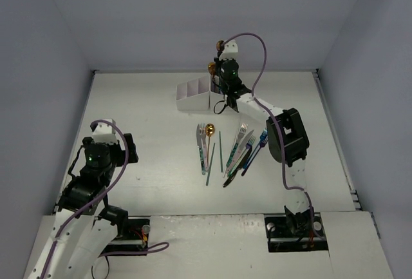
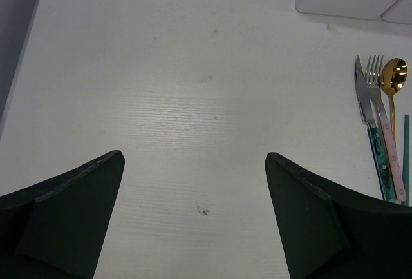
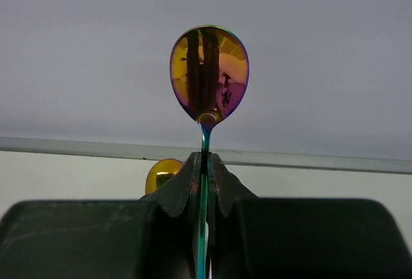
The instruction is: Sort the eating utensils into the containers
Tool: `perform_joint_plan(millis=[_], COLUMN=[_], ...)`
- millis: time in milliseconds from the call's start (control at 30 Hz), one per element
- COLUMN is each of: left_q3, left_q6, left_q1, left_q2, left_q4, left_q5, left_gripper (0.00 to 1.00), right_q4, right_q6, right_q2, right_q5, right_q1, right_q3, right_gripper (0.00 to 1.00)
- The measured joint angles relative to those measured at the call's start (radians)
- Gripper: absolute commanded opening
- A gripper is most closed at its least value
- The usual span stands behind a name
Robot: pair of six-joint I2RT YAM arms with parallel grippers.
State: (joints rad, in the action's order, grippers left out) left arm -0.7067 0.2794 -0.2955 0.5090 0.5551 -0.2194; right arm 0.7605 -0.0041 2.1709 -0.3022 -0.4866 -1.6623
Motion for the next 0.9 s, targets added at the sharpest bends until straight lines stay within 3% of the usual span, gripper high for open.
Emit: perform_joint_plan(millis=[133, 300, 500, 733, 900], left_q3=[0.0, 0.0, 0.0, 0.0, 0.0], left_q6=[0.0, 0.0, 0.0, 0.0, 0.0], left_q1=[0.0, 0.0, 0.0, 0.0, 0.0], left_q2=[0.0, -0.004, -0.021, -0.033, -0.035], left_q4=[0.0, -0.001, -0.001, -0.001, -0.001], left_q5=[0.004, 0.006, 0.006, 0.006, 0.006], left_gripper=[0.9, 0.9, 0.9, 0.9, 0.9], right_q4=[0.056, 0.072, 0.017, -0.234, -0.477], right_q6=[0.02, 0.048, 0.071, 0.122, 0.232], right_q2=[-0.006, -0.022, -0.079, -0.315, -0.442], right_q5=[0.002, 0.004, 0.013, -0.038, -0.059], right_q1=[-0.003, -0.016, -0.038, -0.115, -0.193], right_q3=[0.067, 0.187, 0.231, 0.211, 0.161], right_gripper=[0.02, 0.17, 0.28, 0.39, 0.4])
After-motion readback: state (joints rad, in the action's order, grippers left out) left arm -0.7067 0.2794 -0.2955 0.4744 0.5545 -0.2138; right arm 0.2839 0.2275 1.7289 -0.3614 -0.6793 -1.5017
